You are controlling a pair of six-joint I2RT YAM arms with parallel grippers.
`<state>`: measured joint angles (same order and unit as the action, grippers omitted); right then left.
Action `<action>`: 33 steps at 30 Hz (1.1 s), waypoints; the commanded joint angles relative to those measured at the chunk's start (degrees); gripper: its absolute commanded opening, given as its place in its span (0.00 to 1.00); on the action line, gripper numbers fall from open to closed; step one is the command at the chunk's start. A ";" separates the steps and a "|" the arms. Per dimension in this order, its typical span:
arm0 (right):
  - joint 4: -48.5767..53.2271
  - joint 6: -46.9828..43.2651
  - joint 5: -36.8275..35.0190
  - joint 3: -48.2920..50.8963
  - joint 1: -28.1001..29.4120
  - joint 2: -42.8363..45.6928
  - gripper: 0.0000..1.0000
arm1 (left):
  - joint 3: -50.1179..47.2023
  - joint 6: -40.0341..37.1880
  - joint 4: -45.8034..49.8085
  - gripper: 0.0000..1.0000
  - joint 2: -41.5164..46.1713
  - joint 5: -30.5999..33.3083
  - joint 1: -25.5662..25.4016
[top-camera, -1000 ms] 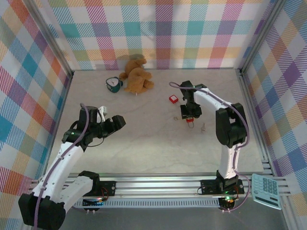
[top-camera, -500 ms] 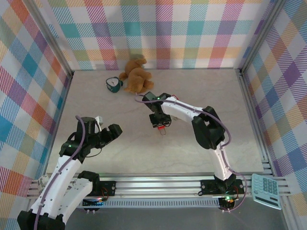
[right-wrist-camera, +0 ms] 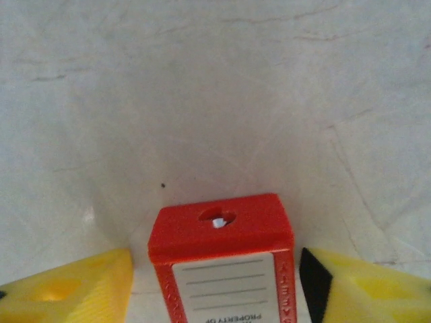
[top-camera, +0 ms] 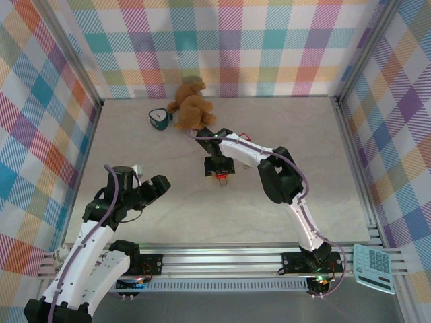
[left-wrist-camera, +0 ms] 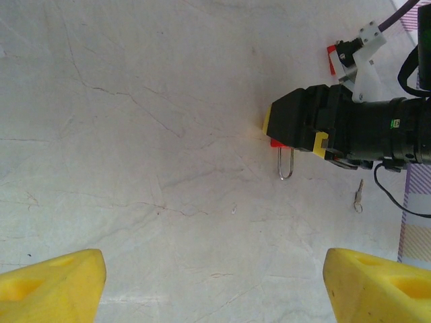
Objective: Unlock with the key
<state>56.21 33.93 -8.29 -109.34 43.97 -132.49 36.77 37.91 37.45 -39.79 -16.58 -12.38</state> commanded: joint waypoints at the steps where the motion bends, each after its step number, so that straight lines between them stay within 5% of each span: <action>1: 1.02 0.87 4.63 2.96 0.15 4.35 0.70 | 0.83 -0.38 1.22 0.85 0.16 -0.05 -0.76; 17: -8.82 -2.41 22.62 11.70 -2.40 13.31 0.68 | 2.46 -0.30 -0.71 0.85 -1.87 -1.00 -0.80; 28: -1.70 -7.82 3.85 21.31 -14.27 28.88 0.60 | -0.46 1.19 -5.08 0.85 -3.49 -2.20 -0.81; 33: -3.45 -5.56 2.75 31.63 -23.06 36.07 0.51 | -1.09 2.38 -8.62 0.84 -6.27 -3.98 -0.87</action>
<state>50.50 27.83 -2.79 -82.30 23.99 -98.54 36.80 38.85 32.38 -45.36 -18.33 -12.38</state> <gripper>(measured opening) 0.519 0.839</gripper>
